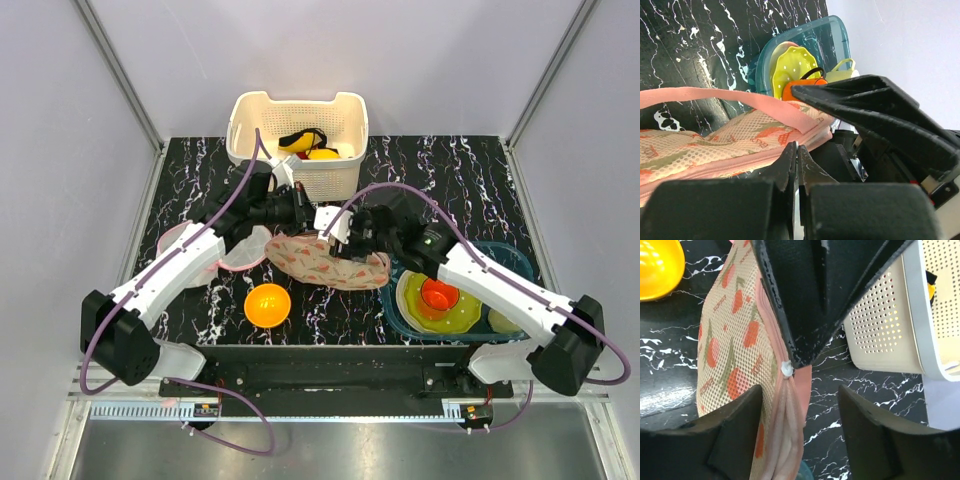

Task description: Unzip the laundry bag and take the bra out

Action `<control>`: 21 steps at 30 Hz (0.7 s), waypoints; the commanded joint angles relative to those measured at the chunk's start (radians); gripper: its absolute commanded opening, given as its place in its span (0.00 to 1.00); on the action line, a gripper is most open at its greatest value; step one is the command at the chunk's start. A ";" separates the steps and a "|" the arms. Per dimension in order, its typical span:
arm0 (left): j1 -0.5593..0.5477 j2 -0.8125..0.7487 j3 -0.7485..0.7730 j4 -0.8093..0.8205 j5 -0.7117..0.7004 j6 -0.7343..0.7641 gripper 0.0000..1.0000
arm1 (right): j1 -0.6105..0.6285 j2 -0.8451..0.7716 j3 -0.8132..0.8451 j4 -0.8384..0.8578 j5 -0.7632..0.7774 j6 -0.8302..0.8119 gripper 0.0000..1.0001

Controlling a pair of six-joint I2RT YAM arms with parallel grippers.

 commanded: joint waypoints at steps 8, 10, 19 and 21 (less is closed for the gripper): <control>0.018 0.041 0.100 0.030 -0.040 0.014 0.00 | -0.010 -0.115 -0.134 0.282 0.039 0.106 0.00; 0.060 0.036 0.067 0.052 -0.024 0.012 0.00 | -0.008 -0.194 -0.228 0.381 0.074 0.164 0.00; 0.287 -0.047 -0.082 0.075 0.045 0.007 0.00 | -0.010 -0.483 -0.610 0.854 0.291 0.433 0.00; 0.314 -0.059 -0.108 0.073 0.052 0.011 0.00 | -0.010 -0.501 -0.668 0.926 0.304 0.517 0.00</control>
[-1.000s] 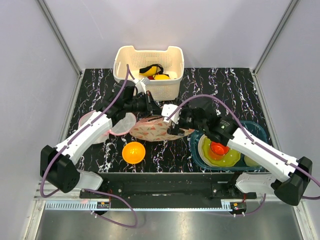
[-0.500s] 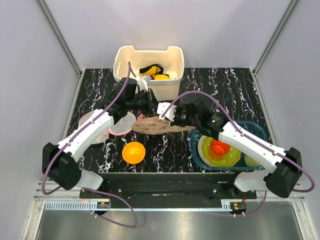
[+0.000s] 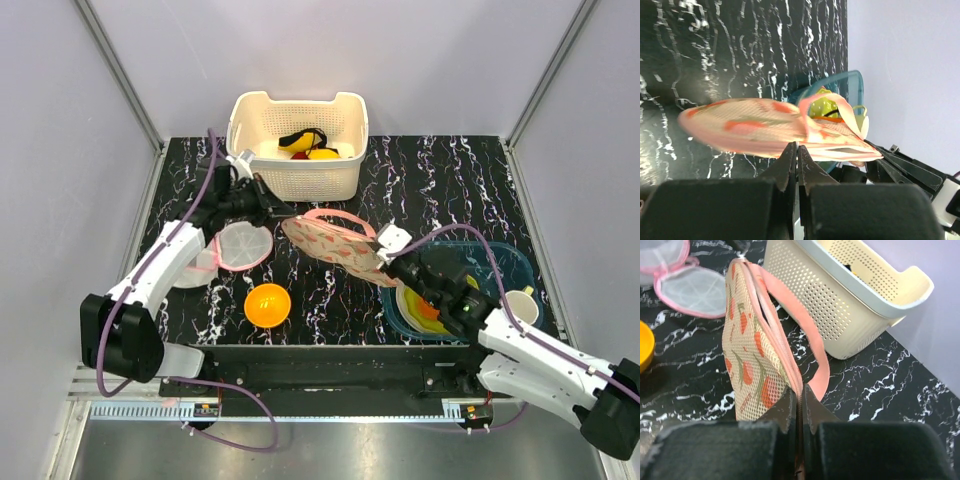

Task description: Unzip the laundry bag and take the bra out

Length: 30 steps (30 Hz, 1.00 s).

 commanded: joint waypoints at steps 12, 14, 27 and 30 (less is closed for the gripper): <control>0.157 -0.016 -0.176 0.169 0.081 -0.030 0.00 | -0.004 0.078 -0.156 0.506 0.101 0.348 0.11; 0.156 -0.033 -0.142 0.143 0.069 -0.005 0.00 | -0.005 0.086 -0.122 0.444 0.041 0.301 0.49; 0.127 -0.099 -0.120 0.076 0.050 0.015 0.00 | -0.002 0.265 0.265 -0.028 -0.321 0.122 0.95; 0.122 -0.096 -0.116 0.076 0.050 0.018 0.00 | -0.002 0.375 0.341 -0.032 -0.339 0.132 0.95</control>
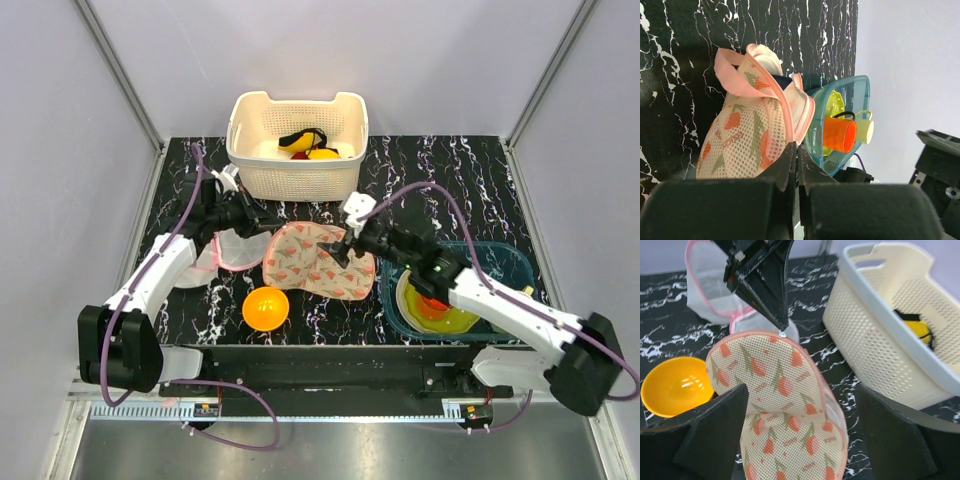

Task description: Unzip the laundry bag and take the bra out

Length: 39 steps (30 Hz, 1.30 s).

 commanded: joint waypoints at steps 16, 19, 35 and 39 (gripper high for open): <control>-0.043 0.003 0.133 -0.052 0.014 0.085 0.00 | -0.049 0.545 0.529 -0.308 -0.173 -0.455 1.00; -0.043 0.004 0.139 -0.058 0.016 0.090 0.00 | -0.086 0.594 0.614 -0.408 -0.342 -0.449 0.99; -0.049 0.047 0.188 -0.063 0.014 0.095 0.00 | -0.123 0.712 0.723 -0.650 -0.531 -0.458 0.42; -0.049 0.060 0.199 -0.065 0.004 0.099 0.00 | -0.126 0.668 0.657 -0.477 -0.289 -0.299 0.00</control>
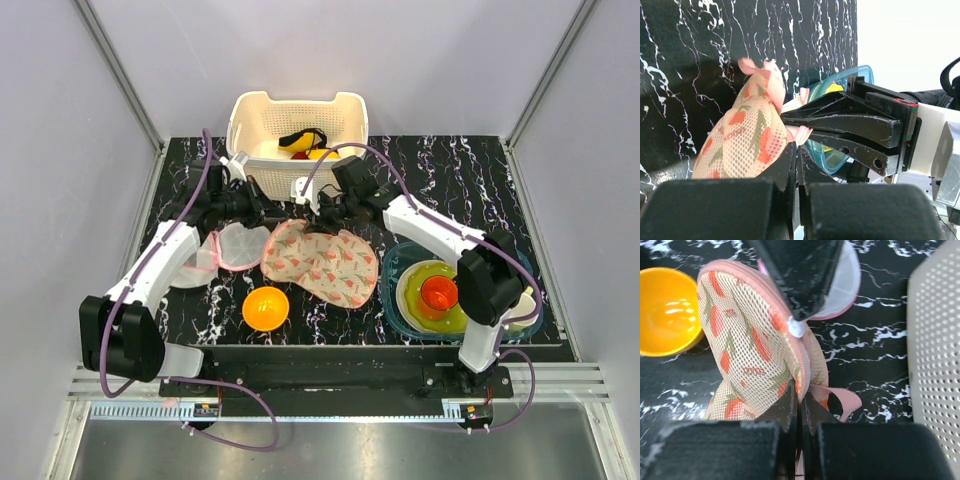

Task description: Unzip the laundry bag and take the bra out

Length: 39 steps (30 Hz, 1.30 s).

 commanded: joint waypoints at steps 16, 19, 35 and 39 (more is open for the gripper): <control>0.158 0.025 -0.048 0.095 0.038 0.007 0.00 | 0.002 -0.413 -0.597 0.869 0.690 0.611 0.00; 0.186 0.019 -0.128 0.178 0.063 -0.055 0.00 | 0.002 -0.406 -0.584 0.837 0.759 0.679 0.00; 0.184 0.168 -0.101 0.106 -0.146 -0.061 0.00 | 0.001 -0.260 -0.386 0.682 0.683 0.960 0.97; 0.184 0.222 -0.079 0.065 -0.147 -0.047 0.23 | -0.001 -0.300 -0.425 0.629 0.808 0.895 1.00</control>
